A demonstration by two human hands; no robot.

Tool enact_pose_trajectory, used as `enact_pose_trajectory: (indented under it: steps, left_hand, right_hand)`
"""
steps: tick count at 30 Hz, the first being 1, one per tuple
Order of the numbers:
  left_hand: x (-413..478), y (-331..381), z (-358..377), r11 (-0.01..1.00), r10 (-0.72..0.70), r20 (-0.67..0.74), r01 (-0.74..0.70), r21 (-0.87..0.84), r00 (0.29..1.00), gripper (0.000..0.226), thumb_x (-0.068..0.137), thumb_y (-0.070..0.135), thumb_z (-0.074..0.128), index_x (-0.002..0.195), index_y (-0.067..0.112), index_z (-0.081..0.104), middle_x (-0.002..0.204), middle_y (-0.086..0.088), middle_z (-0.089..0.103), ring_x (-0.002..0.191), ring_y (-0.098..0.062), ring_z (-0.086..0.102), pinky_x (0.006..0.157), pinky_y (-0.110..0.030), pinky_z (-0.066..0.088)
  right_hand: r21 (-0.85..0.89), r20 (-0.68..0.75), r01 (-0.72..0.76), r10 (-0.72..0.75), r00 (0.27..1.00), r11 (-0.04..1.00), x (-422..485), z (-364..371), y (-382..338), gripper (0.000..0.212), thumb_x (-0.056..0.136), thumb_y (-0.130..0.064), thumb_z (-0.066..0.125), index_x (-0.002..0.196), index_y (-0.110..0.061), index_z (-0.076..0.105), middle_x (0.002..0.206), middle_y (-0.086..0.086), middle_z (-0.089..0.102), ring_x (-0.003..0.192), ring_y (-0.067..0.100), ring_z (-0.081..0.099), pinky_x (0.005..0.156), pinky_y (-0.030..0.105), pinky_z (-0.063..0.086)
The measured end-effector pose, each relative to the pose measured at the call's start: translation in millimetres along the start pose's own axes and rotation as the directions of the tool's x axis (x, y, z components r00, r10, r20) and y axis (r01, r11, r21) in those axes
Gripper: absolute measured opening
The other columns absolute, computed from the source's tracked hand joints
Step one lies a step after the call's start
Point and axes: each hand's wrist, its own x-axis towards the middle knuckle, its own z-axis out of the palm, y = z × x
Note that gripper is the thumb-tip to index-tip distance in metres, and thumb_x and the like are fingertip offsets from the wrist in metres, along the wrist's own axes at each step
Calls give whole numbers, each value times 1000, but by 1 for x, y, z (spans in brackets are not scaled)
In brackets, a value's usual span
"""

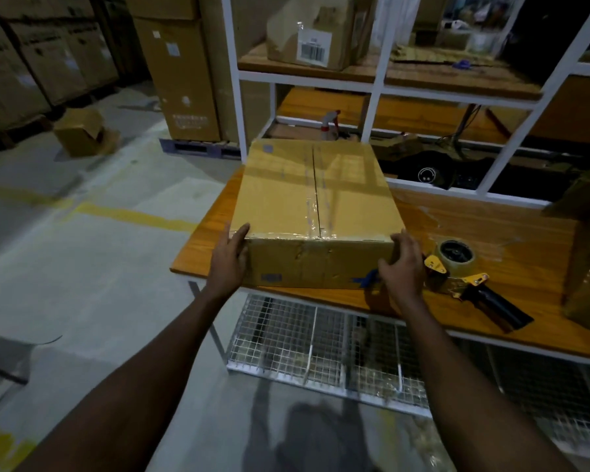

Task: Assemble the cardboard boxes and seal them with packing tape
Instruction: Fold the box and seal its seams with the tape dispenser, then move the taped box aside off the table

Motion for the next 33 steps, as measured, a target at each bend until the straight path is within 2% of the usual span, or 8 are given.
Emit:
enact_pose_trajectory:
  steps: [2,3,6,9,14,19,24,33]
  left_hand:
    - [-15,8,3,997,52,-45,-49,62,998,74,84,7,73,150,22,41,163,-21,7,145,-42,24,107,-41,36]
    - [-21,7,5,987,110,-32,-106,121,993,83,79,14,79,150,23,38,164,-20,2,147,-42,18,110,-47,34]
    - [-33,-2,10,954,149,76,-163,253,986,107,64,41,88,153,30,30,164,-16,1,143,-48,15,109,-63,31]
    - [-36,0,15,959,65,97,-89,268,993,119,57,46,91,153,37,21,164,-13,0,138,-55,17,100,-66,38]
    - [-38,12,18,975,-15,21,10,223,1000,100,65,28,87,145,38,28,160,-8,8,136,-52,18,90,-67,46]
    - [-50,24,15,977,-12,-21,16,213,1000,95,66,21,85,144,37,33,159,-6,12,138,-51,17,92,-70,42]
    - [-53,61,6,977,23,-66,-8,211,998,94,65,16,86,141,38,35,157,-4,16,137,-50,20,96,-69,38]
    - [-41,171,7,979,173,-187,-149,136,967,90,66,22,86,139,38,38,155,-6,21,135,-49,25,94,-66,39]
  right_hand:
    - [-111,60,44,-37,997,993,-22,6,-7,73,80,-18,80,144,-23,45,160,7,22,142,31,30,103,44,42]
    - [-167,80,44,-30,996,985,-32,9,-11,82,77,-25,84,147,-28,40,162,6,14,143,33,27,103,45,42]
    - [-303,97,4,27,995,953,-54,21,-22,104,68,-37,89,152,-42,28,164,5,-3,144,37,16,96,43,47]
    - [-367,75,-10,40,996,930,-61,26,-27,107,67,-34,89,152,-43,24,163,6,-9,143,39,15,91,45,51]
    - [-376,-21,-46,41,999,926,-69,29,-35,93,72,-13,84,146,-36,33,162,8,2,138,42,21,83,44,53]
    - [-343,-70,-74,53,996,936,-80,16,-36,89,70,-9,84,141,-37,39,161,4,8,137,38,25,70,36,49]
    - [-315,-148,-87,41,988,945,-83,-21,-41,87,69,-7,82,139,-38,43,160,-1,12,136,33,28,66,31,39]
    - [-278,-327,-61,-35,944,959,-63,-130,-37,90,66,-11,88,138,-40,41,159,1,17,132,37,34,67,38,51]
